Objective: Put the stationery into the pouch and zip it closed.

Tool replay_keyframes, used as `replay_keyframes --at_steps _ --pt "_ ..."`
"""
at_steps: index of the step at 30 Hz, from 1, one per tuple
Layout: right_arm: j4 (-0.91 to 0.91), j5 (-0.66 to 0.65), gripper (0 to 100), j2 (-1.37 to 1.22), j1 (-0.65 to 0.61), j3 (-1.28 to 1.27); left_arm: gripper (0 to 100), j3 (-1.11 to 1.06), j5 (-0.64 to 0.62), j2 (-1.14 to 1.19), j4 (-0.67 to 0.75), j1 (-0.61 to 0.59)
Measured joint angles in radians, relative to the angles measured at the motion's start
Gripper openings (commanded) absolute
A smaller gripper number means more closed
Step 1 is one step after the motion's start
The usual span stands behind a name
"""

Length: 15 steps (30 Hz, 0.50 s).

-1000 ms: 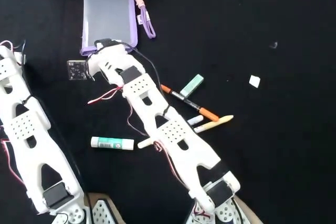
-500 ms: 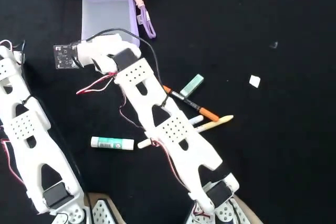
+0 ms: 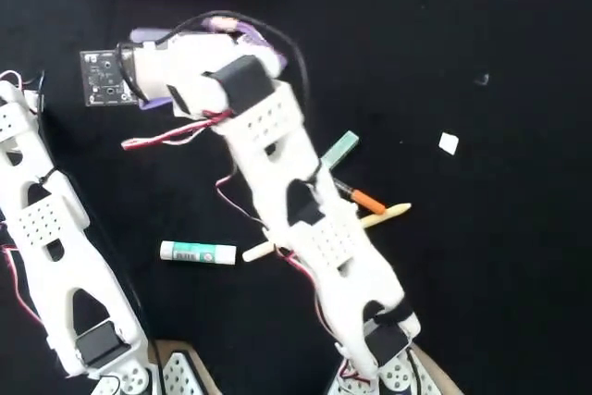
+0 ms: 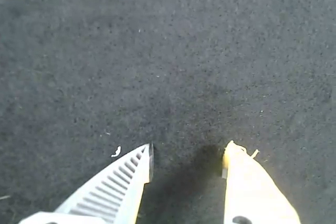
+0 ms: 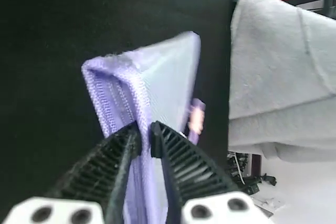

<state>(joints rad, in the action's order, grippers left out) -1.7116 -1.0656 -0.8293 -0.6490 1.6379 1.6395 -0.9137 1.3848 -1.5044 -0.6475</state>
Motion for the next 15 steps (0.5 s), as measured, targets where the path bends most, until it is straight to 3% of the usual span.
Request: replay_keyframes --at_steps 15 --pt "-0.025 0.003 1.1 0.471 0.126 -0.012 23 0.000 0.000 0.000 0.000 0.000"
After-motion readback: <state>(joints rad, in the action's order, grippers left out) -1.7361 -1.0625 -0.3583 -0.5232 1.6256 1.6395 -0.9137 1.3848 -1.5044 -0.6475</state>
